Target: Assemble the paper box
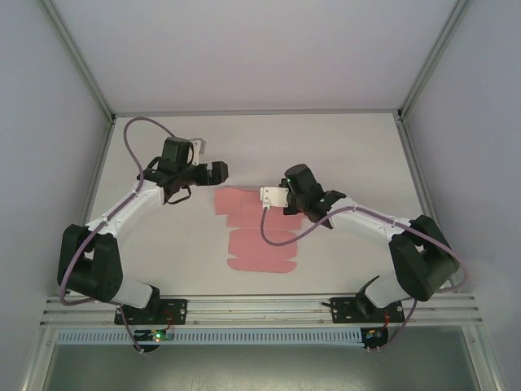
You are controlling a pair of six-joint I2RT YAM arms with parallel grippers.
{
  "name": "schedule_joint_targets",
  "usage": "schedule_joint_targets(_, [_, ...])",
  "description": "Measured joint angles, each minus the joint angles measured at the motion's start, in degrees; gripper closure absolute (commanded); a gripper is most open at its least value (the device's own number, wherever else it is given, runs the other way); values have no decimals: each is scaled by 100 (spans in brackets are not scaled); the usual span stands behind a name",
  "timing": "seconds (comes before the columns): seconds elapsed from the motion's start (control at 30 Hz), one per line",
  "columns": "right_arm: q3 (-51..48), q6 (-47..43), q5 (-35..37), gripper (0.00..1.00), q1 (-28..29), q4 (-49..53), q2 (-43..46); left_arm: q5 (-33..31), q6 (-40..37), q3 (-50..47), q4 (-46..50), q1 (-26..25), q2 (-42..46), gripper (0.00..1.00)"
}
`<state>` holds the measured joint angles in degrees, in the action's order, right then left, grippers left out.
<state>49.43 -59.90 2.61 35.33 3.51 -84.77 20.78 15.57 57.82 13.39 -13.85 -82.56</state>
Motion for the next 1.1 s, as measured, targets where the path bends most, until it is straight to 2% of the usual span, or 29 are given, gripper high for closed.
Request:
schedule_joint_targets(0.1, [61, 79, -210, 100, -114, 181, -2, 885, -852, -223, -181, -2, 94, 0])
schedule_joint_targets(0.2, [118, 125, -317, 100, -149, 337, -11, 1445, -1670, -92, 20, -2, -2, 0])
schedule_joint_targets(0.37, [157, 149, -520, 100, -149, 459, -15, 2048, -2968, 817, 815, -4, -634, 0])
schedule_joint_targets(0.5, [229, 175, -616, 100, -214, 527, -81, 2509, -3718, 1462, 1578, -11, -1268, 11])
schedule_joint_targets(0.57, [238, 216, -658, 100, -240, 533, -98, 2660, -3963, 1683, 1884, -39, -1539, 12])
schedule_joint_targets(0.63, [238, 256, -667, 100, -260, 542, -101, 2662, -4092, 1733, 2076, -79, -1694, 29])
schedule_joint_targets(0.77, [238, 282, -691, 100, -293, 573, -101, 2592, -4218, 1731, 2312, -192, -1746, 31])
schedule_joint_targets(0.83, [238, 302, -704, 100, -299, 601, -103, 2496, -4218, 1722, 2315, -256, -1707, 38])
schedule_joint_targets(0.9, [238, 319, -706, 100, -299, 638, -103, 2236, -4186, 1698, 2330, -354, -1631, 50])
schedule_joint_targets(1.1, [238, 411, -756, 100, -313, 750, -101, 1036, -4172, 1698, 2352, -946, -1456, 54])
